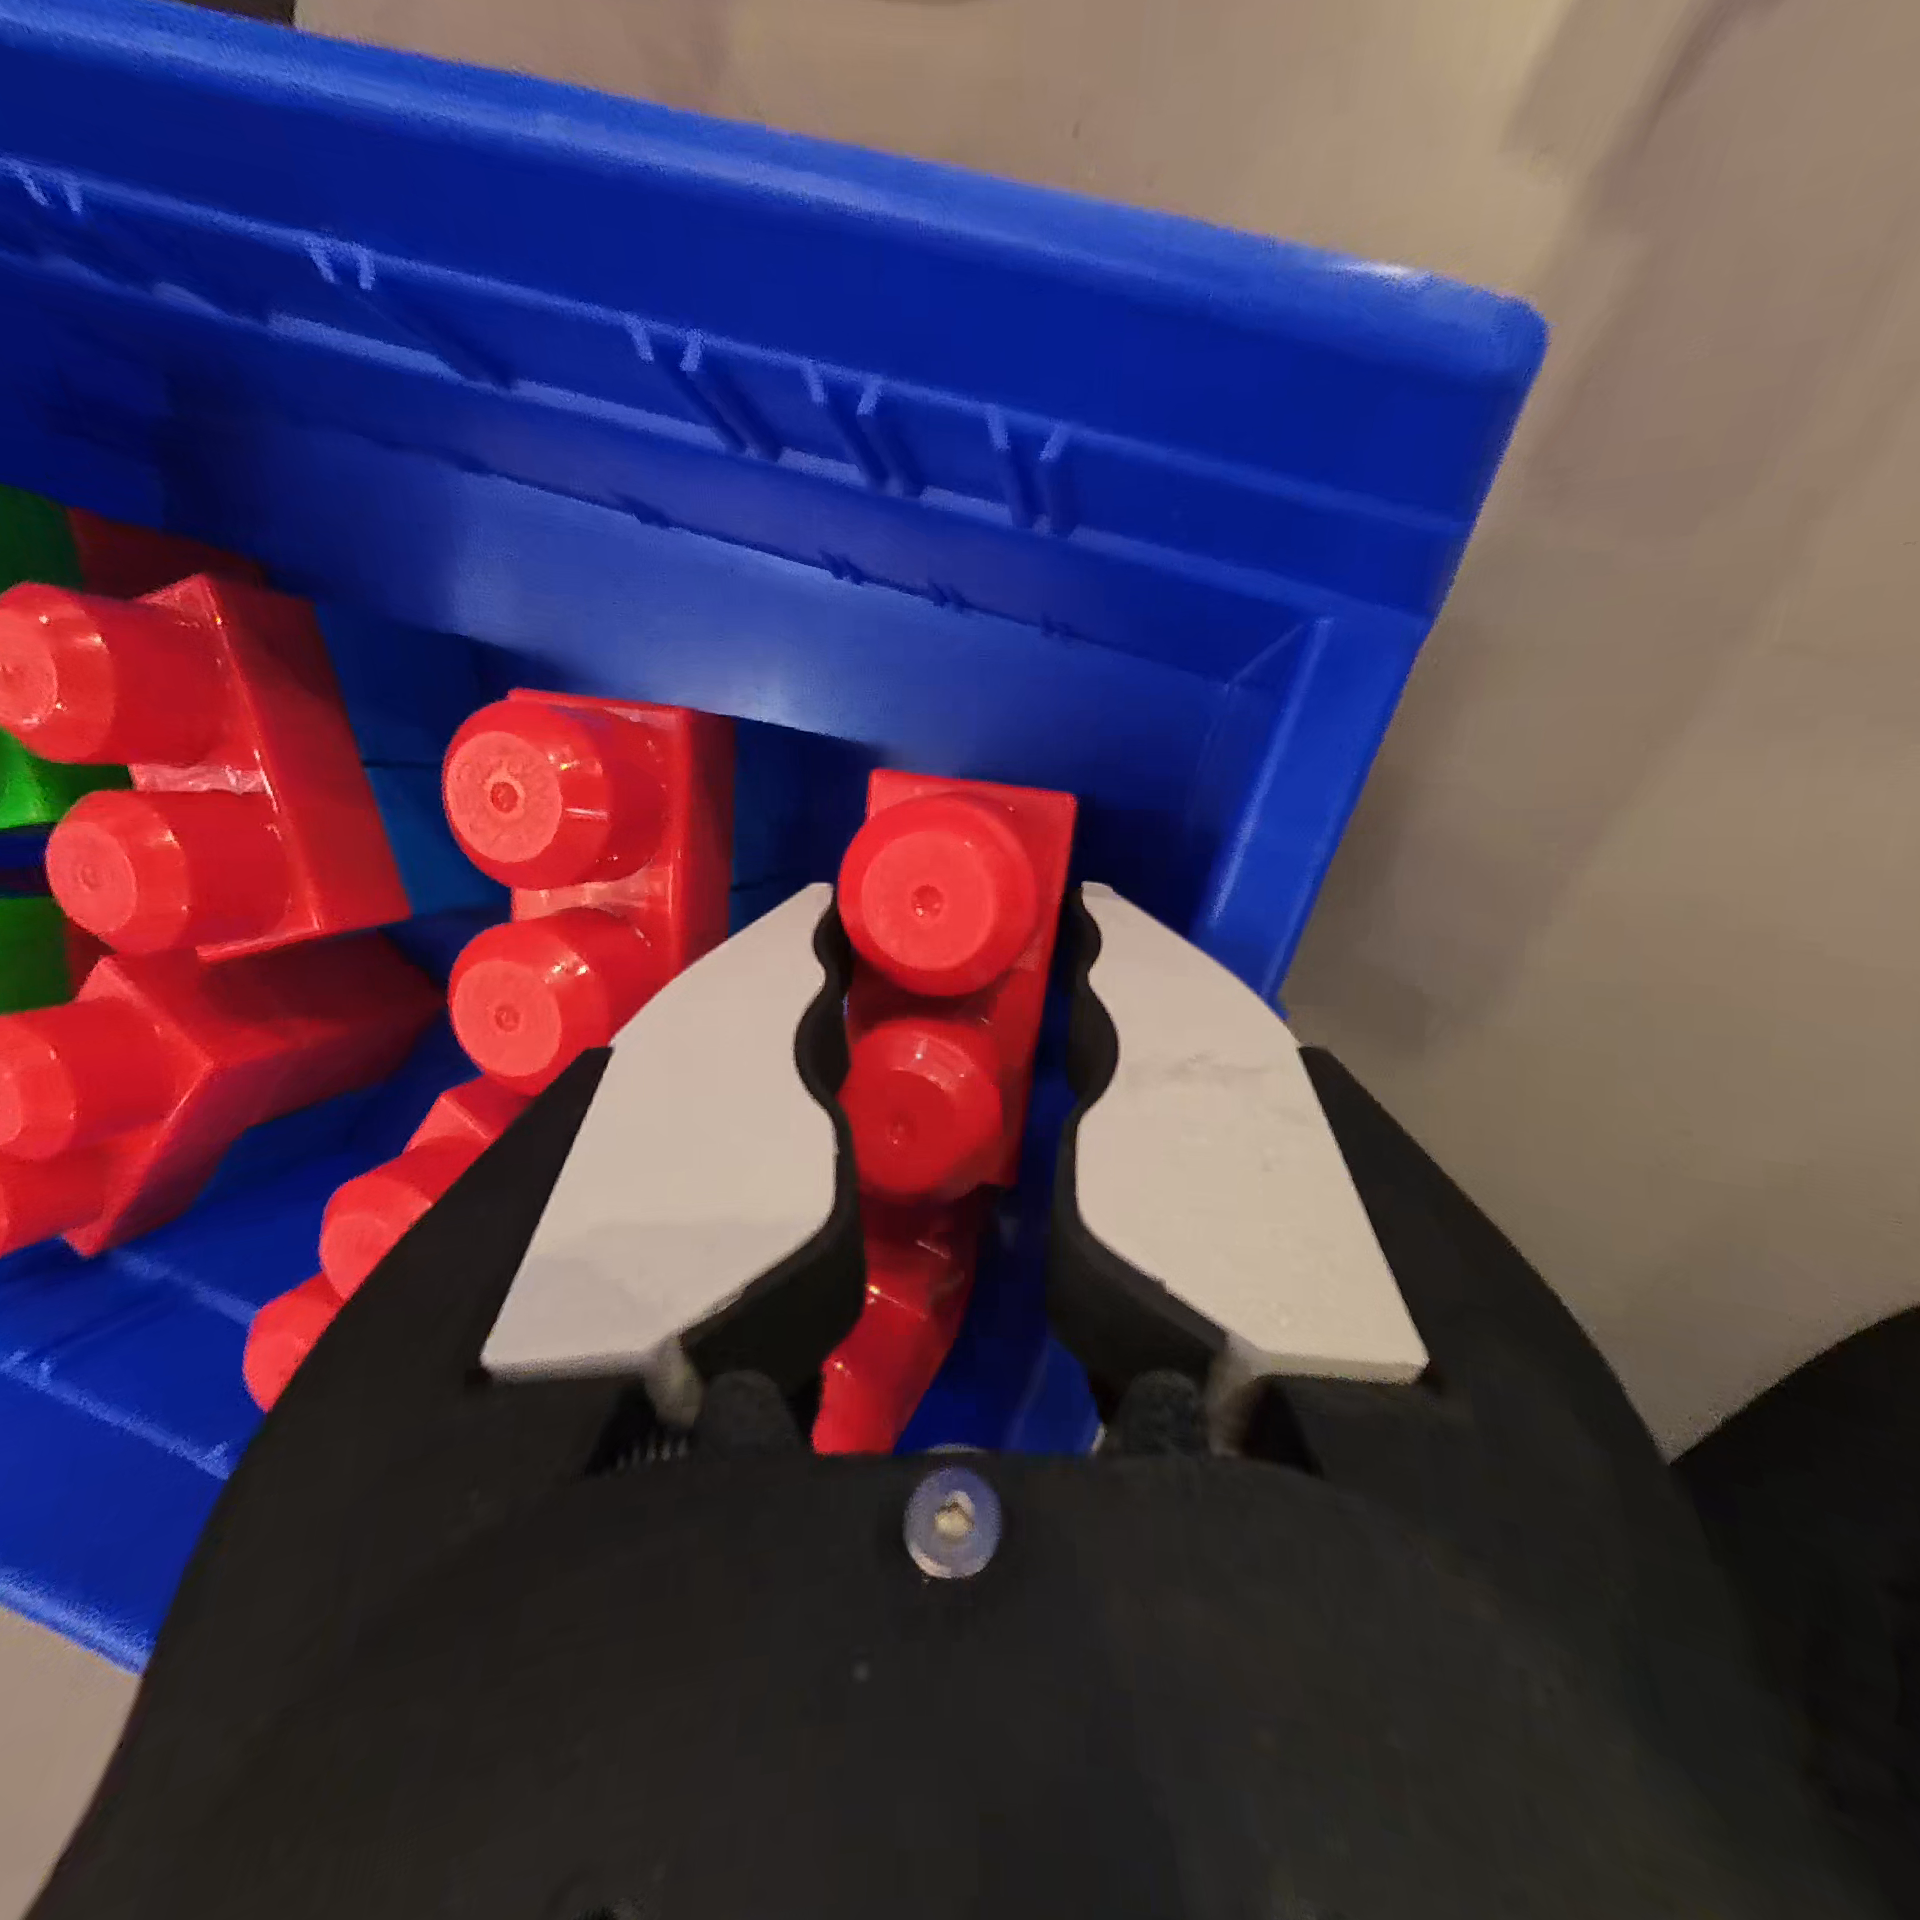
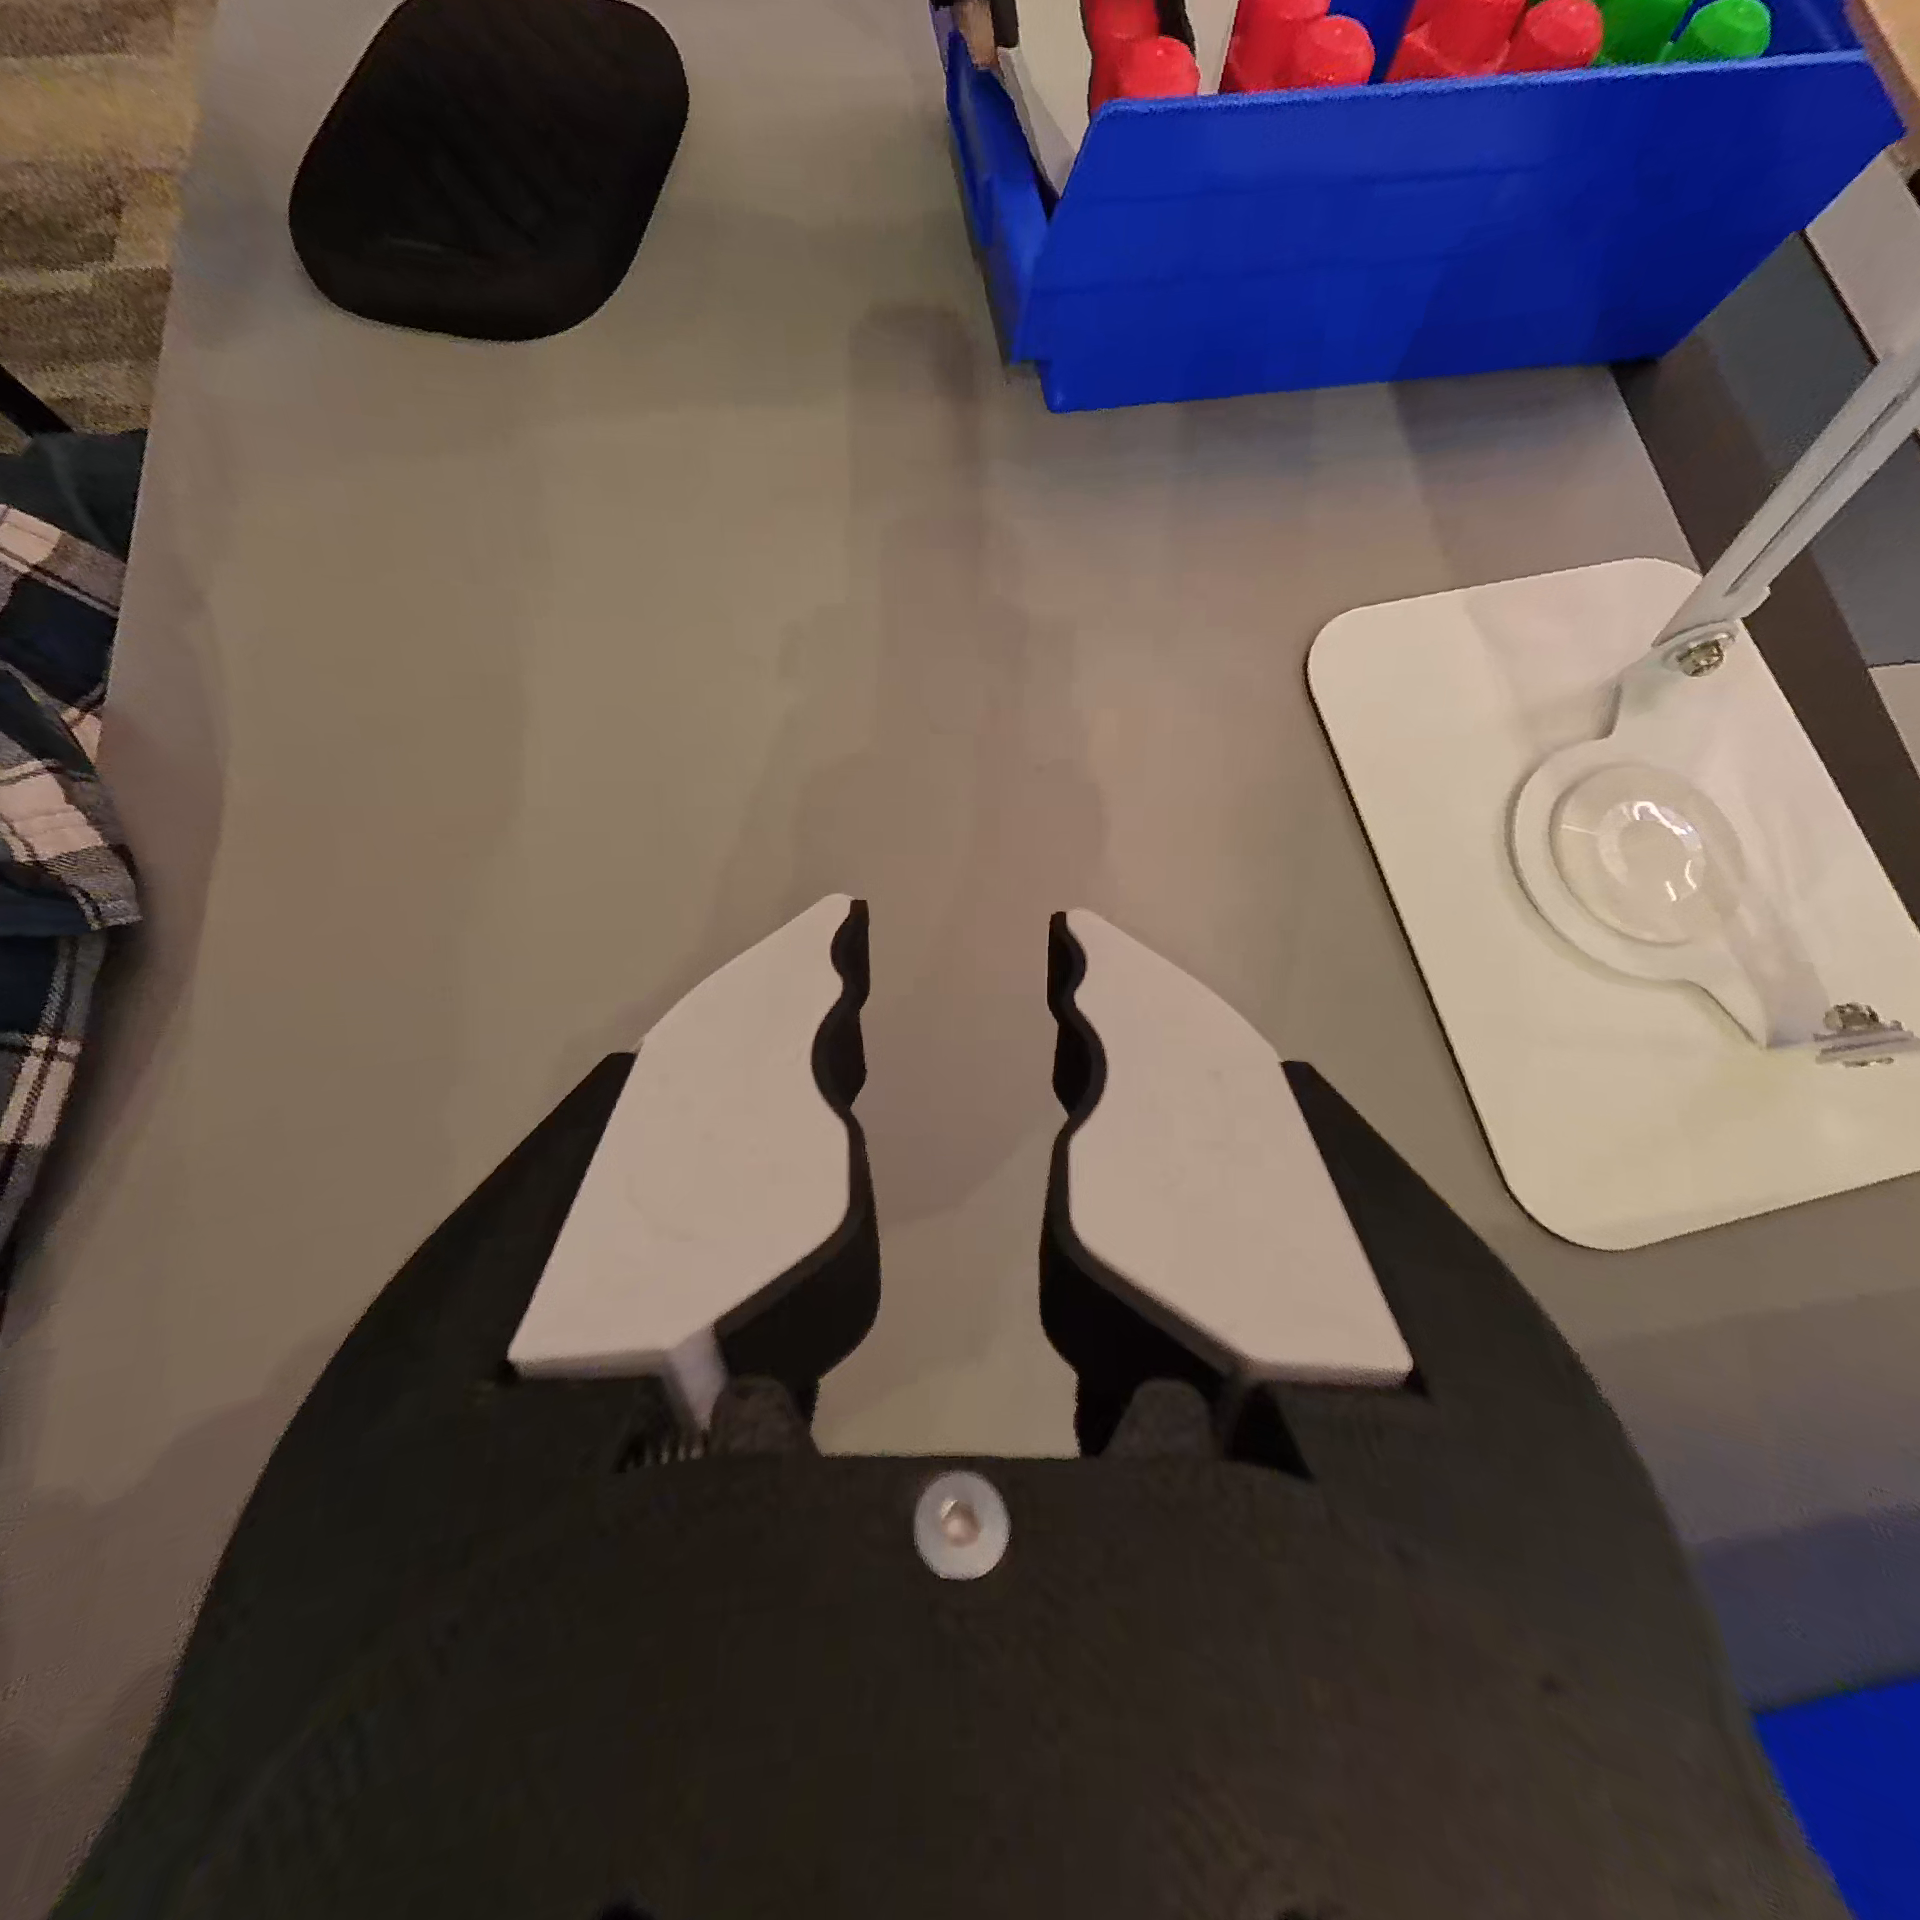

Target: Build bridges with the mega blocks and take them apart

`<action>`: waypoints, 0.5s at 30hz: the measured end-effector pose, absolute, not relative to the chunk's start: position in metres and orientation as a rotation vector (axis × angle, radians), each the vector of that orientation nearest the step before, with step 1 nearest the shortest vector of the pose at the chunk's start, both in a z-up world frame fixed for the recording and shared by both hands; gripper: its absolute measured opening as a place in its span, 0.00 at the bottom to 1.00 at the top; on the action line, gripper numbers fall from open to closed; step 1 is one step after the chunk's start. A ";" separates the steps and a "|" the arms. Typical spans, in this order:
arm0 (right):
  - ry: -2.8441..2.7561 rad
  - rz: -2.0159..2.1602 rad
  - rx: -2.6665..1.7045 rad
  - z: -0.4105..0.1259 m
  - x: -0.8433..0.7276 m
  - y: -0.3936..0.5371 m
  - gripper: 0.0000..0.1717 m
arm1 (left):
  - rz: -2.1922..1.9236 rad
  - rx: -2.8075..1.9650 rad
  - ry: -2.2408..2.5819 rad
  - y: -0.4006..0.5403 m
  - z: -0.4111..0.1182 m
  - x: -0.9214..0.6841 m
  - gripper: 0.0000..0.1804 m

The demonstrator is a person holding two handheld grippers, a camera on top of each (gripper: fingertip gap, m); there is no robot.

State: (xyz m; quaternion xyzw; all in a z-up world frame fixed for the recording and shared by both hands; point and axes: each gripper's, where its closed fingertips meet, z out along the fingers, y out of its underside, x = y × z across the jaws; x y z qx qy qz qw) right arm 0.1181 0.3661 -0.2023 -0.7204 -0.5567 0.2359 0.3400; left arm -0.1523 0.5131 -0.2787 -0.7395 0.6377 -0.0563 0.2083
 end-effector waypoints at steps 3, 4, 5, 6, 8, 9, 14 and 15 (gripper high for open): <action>-1.472 0.616 -1.847 -0.198 0.111 0.364 0.19 | -0.117 -2.042 1.774 0.515 -0.277 -0.156 0.20; -1.472 0.623 -1.831 -0.194 0.108 0.364 0.19 | -0.134 -2.046 1.774 0.512 -0.275 -0.156 0.20; -1.477 0.636 -1.815 -0.190 0.104 0.363 0.19 | -0.145 -2.038 1.771 0.510 -0.270 -0.155 0.20; -1.479 0.649 -1.802 -0.186 0.099 0.362 0.20 | -0.133 -2.016 1.763 0.509 -0.263 -0.156 0.20; -1.469 0.699 -1.776 -0.175 0.090 0.363 0.20 | -0.172 -1.997 1.758 0.502 -0.246 -0.155 0.20; -1.468 0.738 -1.762 -0.170 0.084 0.362 0.21 | -0.187 -1.980 1.756 0.498 -0.236 -0.154 0.20; -1.421 0.763 -1.687 -0.144 0.047 0.379 0.29 | -0.297 -1.885 1.775 0.467 -0.176 -0.131 0.20; -1.419 0.761 -1.673 -0.141 0.038 0.383 0.33 | -0.333 -1.847 1.785 0.458 -0.163 -0.121 0.20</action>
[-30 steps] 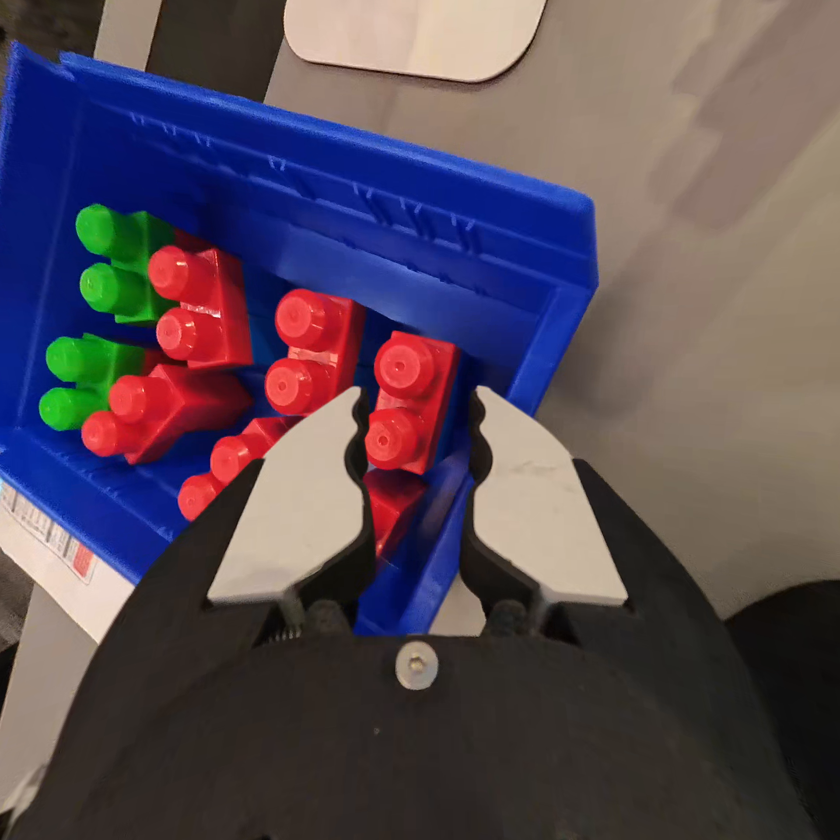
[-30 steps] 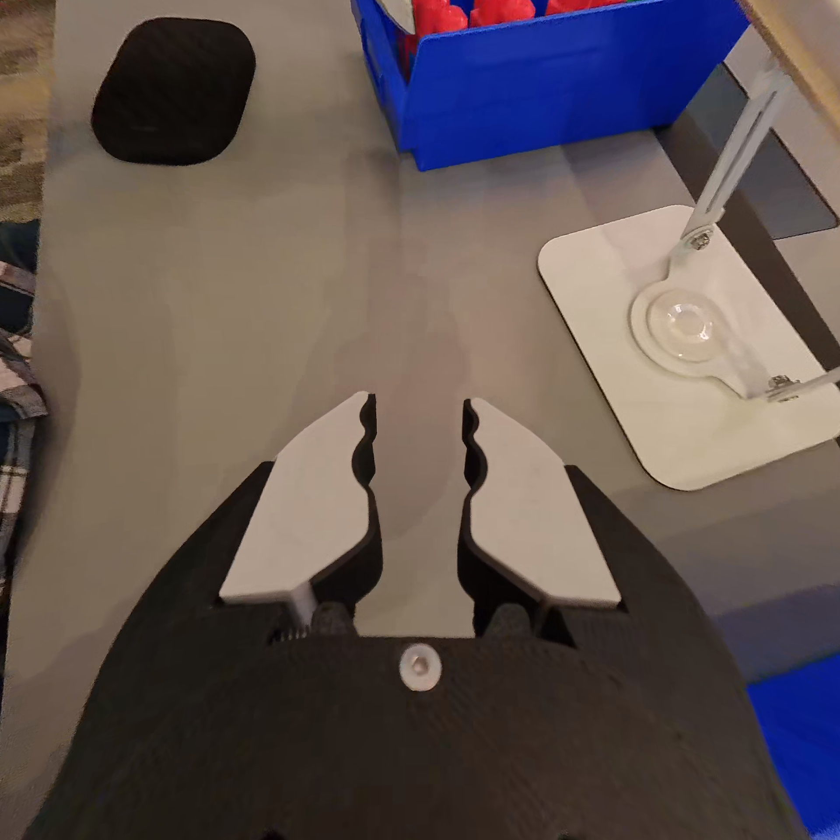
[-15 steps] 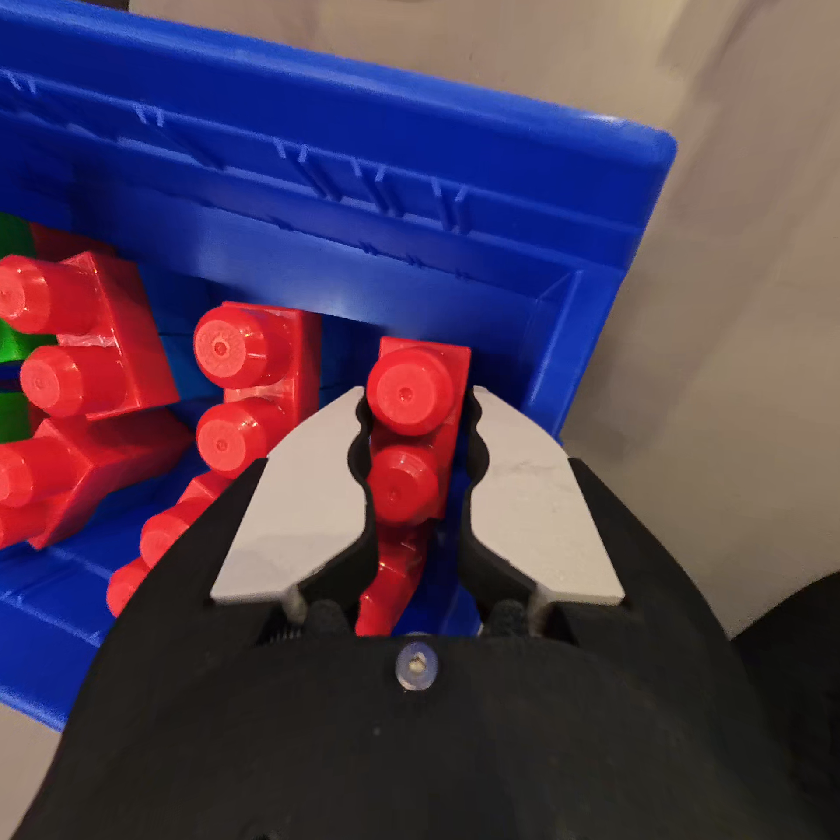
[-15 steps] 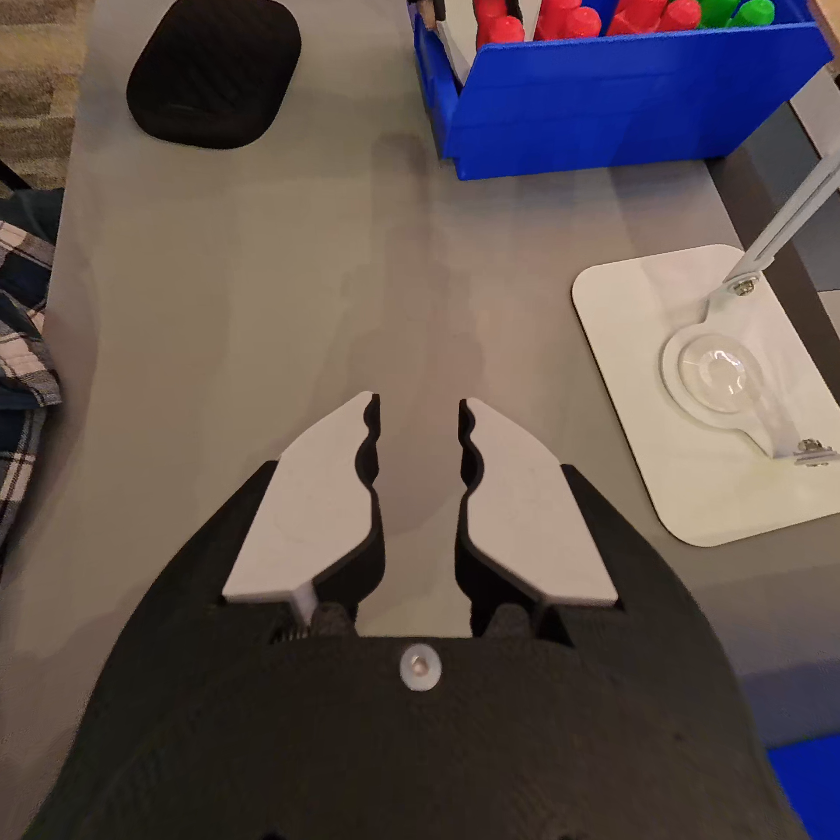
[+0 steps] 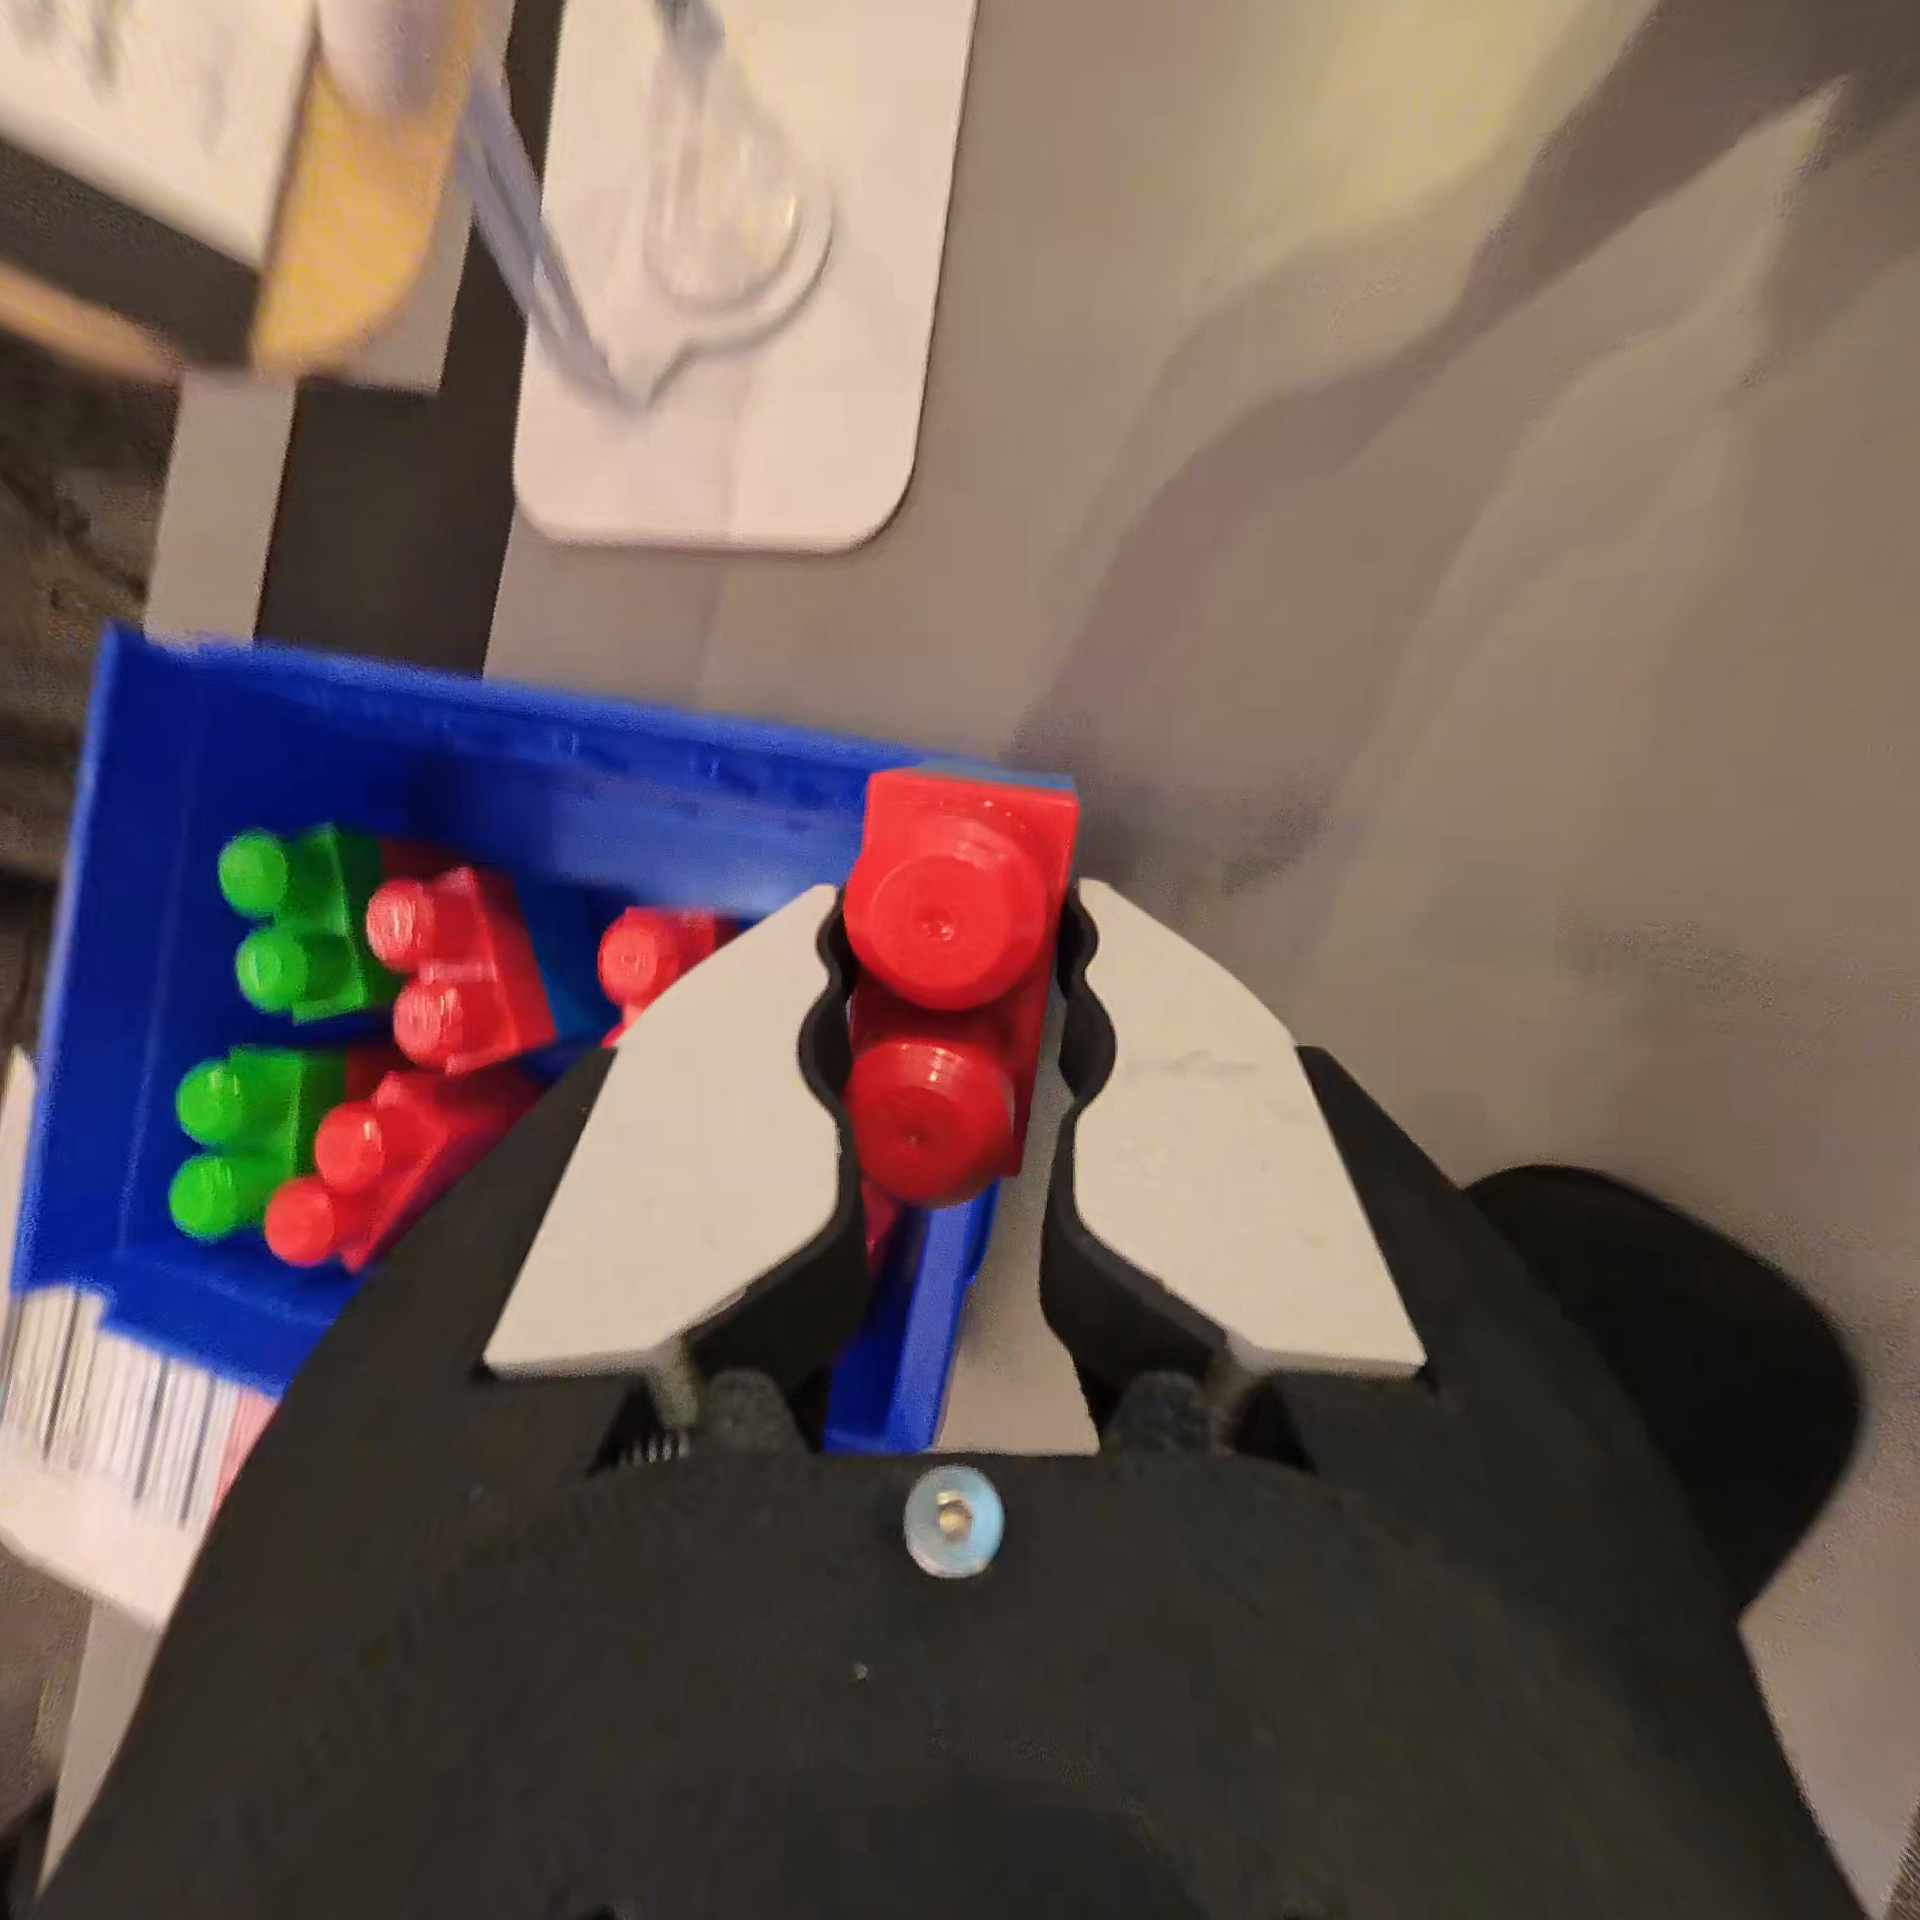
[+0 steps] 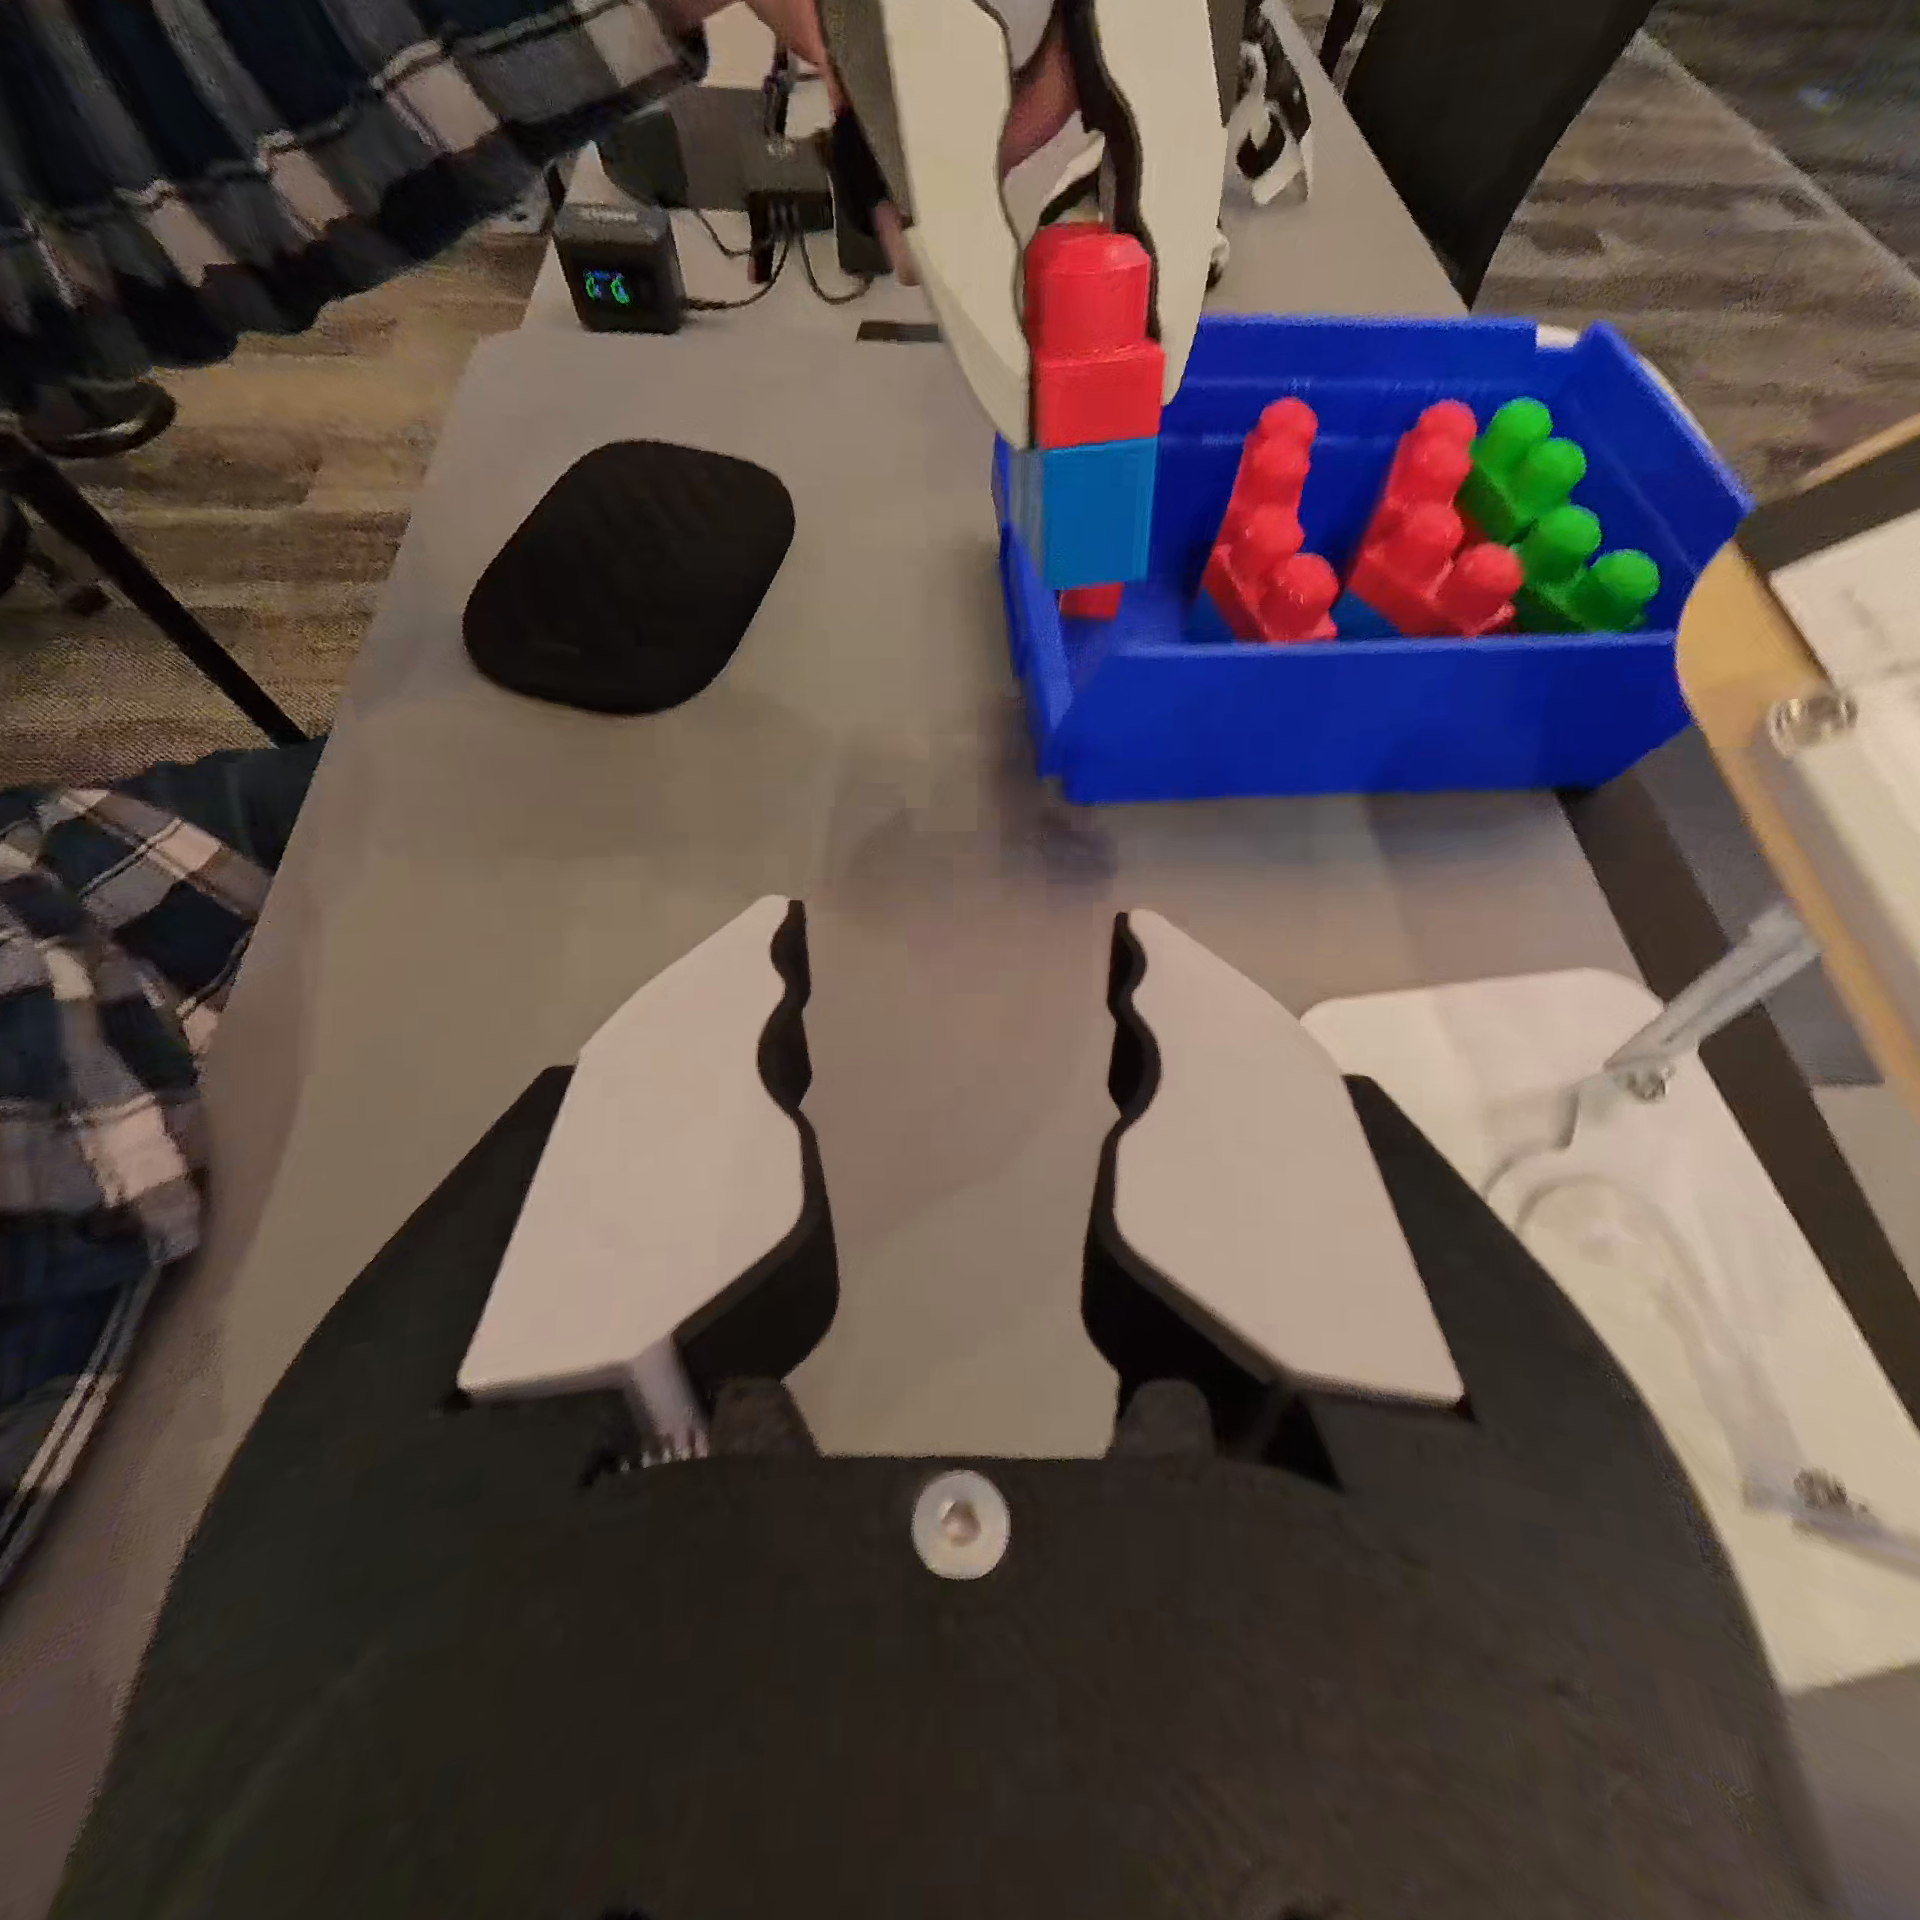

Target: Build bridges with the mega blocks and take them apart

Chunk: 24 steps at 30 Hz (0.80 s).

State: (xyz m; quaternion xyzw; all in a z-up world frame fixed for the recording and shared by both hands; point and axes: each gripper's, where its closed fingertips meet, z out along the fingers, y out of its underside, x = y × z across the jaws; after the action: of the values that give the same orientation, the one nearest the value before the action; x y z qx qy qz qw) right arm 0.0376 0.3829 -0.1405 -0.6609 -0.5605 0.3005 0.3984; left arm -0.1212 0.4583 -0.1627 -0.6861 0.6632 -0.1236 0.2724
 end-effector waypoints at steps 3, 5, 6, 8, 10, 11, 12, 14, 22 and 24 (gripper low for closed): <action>-1.447 0.869 -1.616 -0.133 0.009 0.383 0.38 | -0.490 -1.697 1.861 0.423 -0.130 -0.085 0.20; -1.468 1.111 -1.596 -0.126 -0.006 0.371 0.46 | -0.609 -1.573 1.946 0.396 -0.114 -0.063 0.20; -1.475 1.278 -1.562 -0.119 -0.010 0.363 0.49 | -0.657 -1.519 1.979 0.385 -0.108 -0.054 0.20; -1.470 1.594 -1.501 -0.106 -0.012 0.350 0.57 | -0.712 -1.420 2.069 0.363 -0.098 -0.039 0.20; -1.475 1.752 -1.455 -0.102 -0.013 0.344 0.62 | -0.787 -1.309 2.141 0.340 -0.087 -0.024 0.20; -1.501 1.828 -1.415 -0.099 -0.013 0.337 0.63 | -0.809 -1.260 2.171 0.331 -0.083 -0.016 0.20; -1.538 1.902 -1.372 -0.097 -0.012 0.327 0.62 | -0.811 -1.224 2.202 0.324 -0.081 -0.009 0.20; -1.635 1.977 -1.284 -0.095 -0.011 0.307 0.58 | -0.784 -1.183 2.265 0.316 -0.082 0.002 0.20; -1.426 1.948 -1.109 -0.077 0.001 0.318 0.44 | -0.747 -1.150 2.177 0.323 -0.068 0.024 0.23; -1.287 1.904 -1.062 -0.066 0.010 0.335 0.44 | -0.770 -1.204 1.963 0.340 -0.048 0.030 0.33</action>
State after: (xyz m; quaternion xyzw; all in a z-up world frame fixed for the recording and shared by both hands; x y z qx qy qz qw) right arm 0.0097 0.3353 -0.0664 -0.4000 -0.4848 0.7174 0.3004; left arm 0.0300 0.3402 -0.0479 -0.4645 0.7575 -0.2973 0.3494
